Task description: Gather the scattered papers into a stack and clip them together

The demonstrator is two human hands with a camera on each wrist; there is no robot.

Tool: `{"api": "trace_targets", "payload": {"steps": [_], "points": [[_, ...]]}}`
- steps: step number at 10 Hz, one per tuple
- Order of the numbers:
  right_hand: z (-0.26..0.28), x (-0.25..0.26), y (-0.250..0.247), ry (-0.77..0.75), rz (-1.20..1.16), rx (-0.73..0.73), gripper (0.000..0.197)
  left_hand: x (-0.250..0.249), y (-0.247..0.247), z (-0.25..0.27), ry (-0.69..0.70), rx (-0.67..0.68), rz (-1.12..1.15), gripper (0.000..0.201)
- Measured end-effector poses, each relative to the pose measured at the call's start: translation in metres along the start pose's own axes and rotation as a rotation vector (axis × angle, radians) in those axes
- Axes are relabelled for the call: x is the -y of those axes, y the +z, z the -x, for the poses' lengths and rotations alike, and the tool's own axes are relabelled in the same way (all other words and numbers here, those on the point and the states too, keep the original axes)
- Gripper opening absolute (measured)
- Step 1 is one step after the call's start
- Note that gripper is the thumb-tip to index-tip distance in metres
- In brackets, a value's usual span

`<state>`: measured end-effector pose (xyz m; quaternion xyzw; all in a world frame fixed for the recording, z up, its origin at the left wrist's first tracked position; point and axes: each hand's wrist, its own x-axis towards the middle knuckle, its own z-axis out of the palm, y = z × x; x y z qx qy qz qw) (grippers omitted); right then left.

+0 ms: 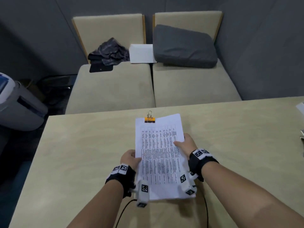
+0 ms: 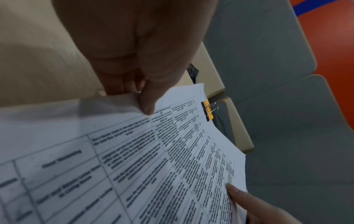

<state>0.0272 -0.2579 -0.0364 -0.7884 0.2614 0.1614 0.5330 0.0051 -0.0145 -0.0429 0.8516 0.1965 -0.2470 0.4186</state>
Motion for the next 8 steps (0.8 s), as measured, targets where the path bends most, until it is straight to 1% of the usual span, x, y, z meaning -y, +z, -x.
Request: {"api": "trace_targets", "payload": {"steps": [1,2,3,4,5,6,7,8], "points": [[-0.004,-0.004,0.000,-0.015,0.103,0.033,0.062,-0.002,0.002,-0.003,-0.035,-0.052,0.055,0.041],[-0.007,-0.010,0.002,0.004,0.290,0.004,0.087,-0.001,0.003,-0.006,-0.055,-0.034,0.052,0.035],[-0.005,-0.013,0.003,0.034,0.435,-0.021,0.106,0.001,0.004,-0.006,-0.061,-0.040,0.025,0.037],[0.000,-0.018,0.005,-0.012,0.527,0.004,0.098,0.002,0.007,-0.004,-0.017,-0.078,-0.023,0.044],[0.004,-0.022,0.005,-0.013,0.592,0.002,0.094,0.000,0.009,-0.001,0.032,-0.118,-0.084,0.040],[0.005,-0.026,0.006,-0.011,0.663,0.003,0.093,-0.001,0.011,-0.002,0.039,-0.145,-0.125,0.040],[0.012,-0.020,0.002,-0.013,0.760,0.024,0.092,-0.005,0.008,-0.001,0.005,-0.096,-0.123,0.047],[0.014,-0.015,0.000,-0.052,0.756,0.024,0.089,-0.005,0.001,-0.003,-0.010,-0.068,-0.099,0.060]]}}
